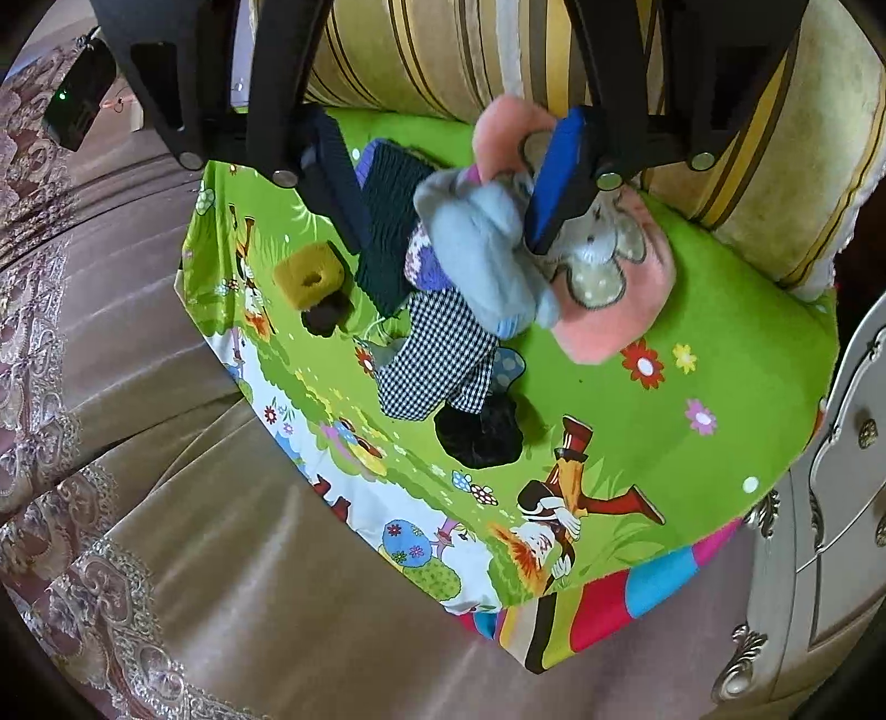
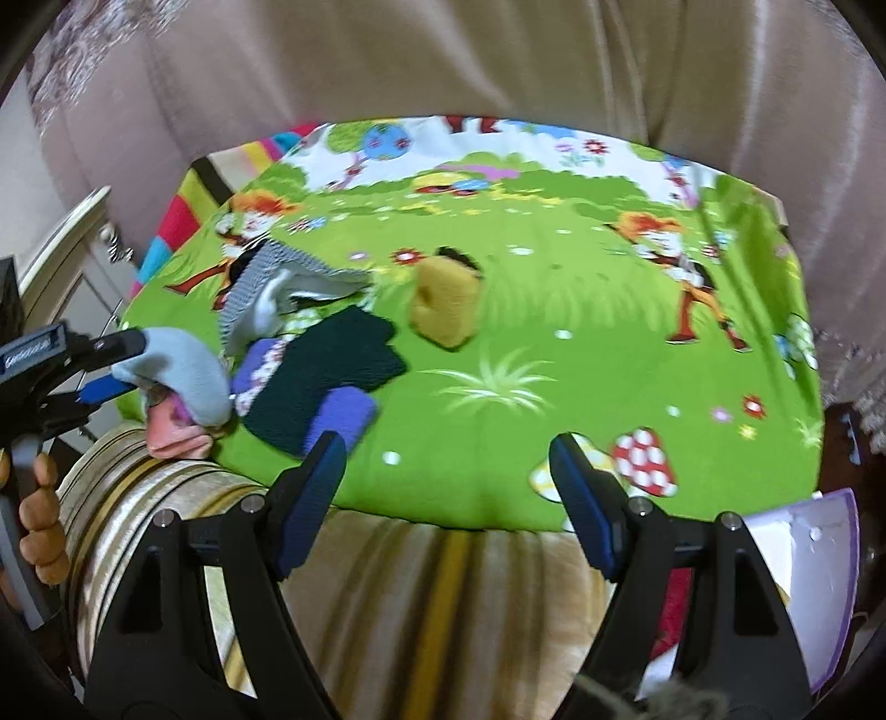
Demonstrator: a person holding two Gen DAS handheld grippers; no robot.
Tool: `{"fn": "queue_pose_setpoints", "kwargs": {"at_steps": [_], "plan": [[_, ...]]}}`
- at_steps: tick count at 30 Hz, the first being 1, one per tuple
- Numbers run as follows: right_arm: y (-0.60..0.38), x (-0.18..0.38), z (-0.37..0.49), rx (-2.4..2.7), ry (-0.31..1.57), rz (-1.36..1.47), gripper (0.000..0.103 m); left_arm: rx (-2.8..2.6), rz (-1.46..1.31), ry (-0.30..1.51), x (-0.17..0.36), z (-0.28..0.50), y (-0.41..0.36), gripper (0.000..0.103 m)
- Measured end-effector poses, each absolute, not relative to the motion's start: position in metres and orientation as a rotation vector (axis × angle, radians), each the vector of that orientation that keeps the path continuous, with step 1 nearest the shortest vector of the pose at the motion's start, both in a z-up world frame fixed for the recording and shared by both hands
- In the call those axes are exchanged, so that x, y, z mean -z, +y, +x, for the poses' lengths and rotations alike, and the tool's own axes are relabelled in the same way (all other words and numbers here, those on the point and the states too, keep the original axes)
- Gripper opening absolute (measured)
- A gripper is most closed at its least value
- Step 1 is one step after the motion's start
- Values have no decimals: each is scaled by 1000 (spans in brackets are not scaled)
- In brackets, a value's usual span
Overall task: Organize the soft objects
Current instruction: 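Move both tools back over the remaining soft items, then grasp the light blue plush toy with the left tool while the right grasps the green knit glove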
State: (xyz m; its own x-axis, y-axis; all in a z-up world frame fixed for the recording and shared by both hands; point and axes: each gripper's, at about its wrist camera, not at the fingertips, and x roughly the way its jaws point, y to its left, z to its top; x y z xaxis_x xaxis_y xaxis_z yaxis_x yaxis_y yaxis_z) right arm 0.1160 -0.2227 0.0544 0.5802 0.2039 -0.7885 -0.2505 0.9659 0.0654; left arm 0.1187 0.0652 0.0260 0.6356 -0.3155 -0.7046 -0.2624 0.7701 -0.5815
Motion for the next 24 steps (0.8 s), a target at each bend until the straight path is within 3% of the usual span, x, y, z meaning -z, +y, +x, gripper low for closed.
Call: {"fn": "queue_pose_setpoints", "kwargs": {"at_steps": [10, 24], "plan": [[-165, -33, 139, -348, 968, -89, 79, 94, -765, 911, -6, 133, 69, 20], [-116, 4, 181, -339, 1089, -60, 79, 207, -851, 763, -8, 125, 83, 14]]}}
